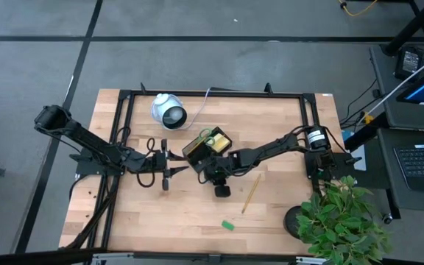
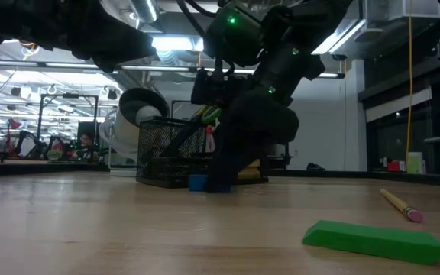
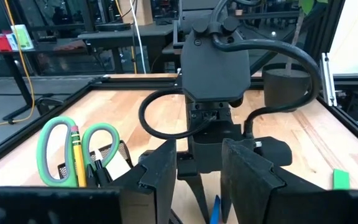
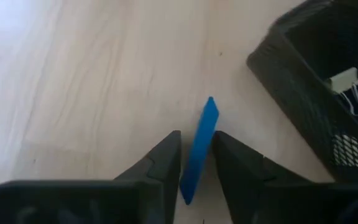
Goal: Pick and place office supplies into organizer
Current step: Put the blue eraser into the black desk organizer
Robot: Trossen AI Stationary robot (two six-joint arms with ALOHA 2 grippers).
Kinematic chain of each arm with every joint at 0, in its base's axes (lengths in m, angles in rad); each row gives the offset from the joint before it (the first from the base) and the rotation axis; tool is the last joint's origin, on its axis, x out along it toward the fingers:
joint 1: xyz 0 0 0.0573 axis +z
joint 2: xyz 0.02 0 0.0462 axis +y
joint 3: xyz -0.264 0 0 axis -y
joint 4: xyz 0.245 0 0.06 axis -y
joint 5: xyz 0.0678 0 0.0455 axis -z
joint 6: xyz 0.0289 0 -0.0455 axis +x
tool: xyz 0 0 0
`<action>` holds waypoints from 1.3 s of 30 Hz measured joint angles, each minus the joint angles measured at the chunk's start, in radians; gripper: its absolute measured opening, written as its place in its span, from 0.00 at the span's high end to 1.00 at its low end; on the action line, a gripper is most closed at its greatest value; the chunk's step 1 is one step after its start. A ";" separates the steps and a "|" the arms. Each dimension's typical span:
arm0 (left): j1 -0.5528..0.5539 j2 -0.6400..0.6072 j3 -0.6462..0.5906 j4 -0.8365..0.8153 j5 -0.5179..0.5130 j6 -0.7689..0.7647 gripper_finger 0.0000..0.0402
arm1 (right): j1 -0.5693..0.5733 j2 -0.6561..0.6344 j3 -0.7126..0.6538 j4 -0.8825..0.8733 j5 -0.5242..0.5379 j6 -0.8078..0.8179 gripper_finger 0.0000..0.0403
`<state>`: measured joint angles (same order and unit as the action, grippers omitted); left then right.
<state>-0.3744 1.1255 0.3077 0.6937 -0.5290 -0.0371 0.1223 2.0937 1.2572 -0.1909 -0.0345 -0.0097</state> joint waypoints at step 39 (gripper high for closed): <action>-0.017 0.000 0.000 0.005 0.033 0.041 0.69 | -0.019 -0.283 -0.005 0.033 -0.011 -0.139 0.95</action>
<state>-0.3912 1.1252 0.3077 0.6991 -0.4957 0.0044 0.1033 1.8107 1.2526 -0.1580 -0.0453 -0.1486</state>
